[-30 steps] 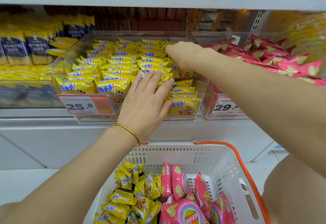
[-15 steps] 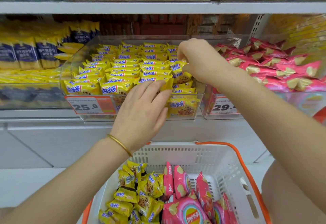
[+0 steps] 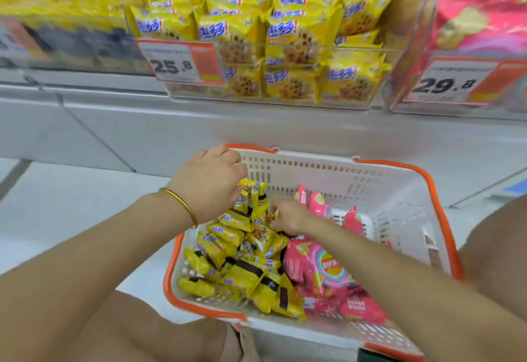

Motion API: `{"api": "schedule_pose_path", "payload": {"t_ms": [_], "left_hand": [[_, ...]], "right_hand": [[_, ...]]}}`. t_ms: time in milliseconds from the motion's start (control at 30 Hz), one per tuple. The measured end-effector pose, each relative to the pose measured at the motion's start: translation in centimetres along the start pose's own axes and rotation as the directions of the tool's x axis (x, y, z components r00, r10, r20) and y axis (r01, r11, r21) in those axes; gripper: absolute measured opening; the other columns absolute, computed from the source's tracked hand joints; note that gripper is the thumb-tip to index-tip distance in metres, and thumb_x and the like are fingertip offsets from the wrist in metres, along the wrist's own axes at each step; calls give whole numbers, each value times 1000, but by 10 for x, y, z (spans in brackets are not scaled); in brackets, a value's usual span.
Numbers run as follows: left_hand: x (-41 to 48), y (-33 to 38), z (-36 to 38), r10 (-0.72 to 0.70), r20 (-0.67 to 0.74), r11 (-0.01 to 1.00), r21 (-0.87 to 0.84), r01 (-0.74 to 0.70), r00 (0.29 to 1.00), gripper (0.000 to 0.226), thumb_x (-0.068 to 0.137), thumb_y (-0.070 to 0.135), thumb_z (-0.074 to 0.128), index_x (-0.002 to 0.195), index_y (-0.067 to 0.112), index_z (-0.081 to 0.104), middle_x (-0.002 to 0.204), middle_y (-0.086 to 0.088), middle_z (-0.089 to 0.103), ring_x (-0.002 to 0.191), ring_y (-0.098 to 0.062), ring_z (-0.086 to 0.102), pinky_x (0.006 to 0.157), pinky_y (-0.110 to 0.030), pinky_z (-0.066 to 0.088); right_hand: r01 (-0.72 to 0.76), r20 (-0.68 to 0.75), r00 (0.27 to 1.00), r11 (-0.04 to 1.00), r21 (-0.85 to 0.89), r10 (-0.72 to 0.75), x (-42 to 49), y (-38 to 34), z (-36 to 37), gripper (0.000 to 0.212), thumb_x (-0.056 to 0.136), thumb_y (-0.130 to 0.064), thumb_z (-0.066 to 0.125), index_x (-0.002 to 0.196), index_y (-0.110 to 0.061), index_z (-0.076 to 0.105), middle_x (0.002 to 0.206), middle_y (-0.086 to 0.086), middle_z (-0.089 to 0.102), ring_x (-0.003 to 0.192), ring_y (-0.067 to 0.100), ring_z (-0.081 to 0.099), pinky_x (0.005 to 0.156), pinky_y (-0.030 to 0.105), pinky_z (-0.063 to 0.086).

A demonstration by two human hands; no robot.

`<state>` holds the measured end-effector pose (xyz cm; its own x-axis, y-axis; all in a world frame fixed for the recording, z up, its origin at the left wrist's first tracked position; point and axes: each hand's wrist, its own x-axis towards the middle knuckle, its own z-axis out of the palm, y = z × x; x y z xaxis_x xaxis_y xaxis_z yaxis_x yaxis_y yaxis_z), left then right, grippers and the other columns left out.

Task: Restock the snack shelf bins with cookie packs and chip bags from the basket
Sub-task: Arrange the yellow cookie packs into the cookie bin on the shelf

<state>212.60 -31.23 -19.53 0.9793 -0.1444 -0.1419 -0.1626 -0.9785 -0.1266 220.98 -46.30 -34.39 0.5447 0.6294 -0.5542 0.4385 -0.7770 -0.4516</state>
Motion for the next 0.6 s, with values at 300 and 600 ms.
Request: {"api": "schedule_pose_path", "payload": {"t_ms": [300,600], "left_hand": [[3,-9,11,-30,47,999,-32,31,998,35,83,29,44,97,10,69,103,-8,64,100,-33,58,75,-43,49],[34,-1,12,-87,277,954,-253,160,957,49,95,39,47,138,20,37,139,-2,43,125,-20,43,99,-33,39]], "right_hand": [[-302,-20,953,952,60,303,35,-12,69,40,84,-48,64,77,-12,48,90,5,59,97,24,59,76,34,50],[-73,115,993,889,453,23,-14,11,-57,35,71,-7,79,89,-19,52,86,-5,46,81,14,49,60,19,41]]}}
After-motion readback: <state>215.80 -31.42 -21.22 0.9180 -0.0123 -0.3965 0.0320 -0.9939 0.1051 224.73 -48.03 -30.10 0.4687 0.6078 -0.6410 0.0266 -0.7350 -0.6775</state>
